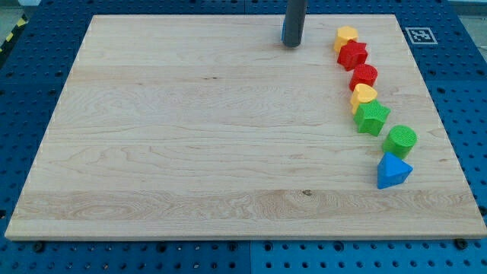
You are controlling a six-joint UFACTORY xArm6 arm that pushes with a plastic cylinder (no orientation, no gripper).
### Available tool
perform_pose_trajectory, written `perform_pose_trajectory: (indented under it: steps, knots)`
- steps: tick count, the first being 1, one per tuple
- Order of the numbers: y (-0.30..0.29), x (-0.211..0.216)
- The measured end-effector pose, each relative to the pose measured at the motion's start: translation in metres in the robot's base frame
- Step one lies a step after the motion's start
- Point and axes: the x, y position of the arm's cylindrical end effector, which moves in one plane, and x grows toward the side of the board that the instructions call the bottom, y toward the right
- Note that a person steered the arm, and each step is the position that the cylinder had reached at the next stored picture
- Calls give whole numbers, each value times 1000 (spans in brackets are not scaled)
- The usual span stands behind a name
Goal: Push blue cube closer to the yellow hexagon
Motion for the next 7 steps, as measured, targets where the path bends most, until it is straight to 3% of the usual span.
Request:
perform_pose_trajectory:
  steps: [3,5,7]
  knots:
    - [0,-19]
    - [-57,-27]
    - [-68,-71]
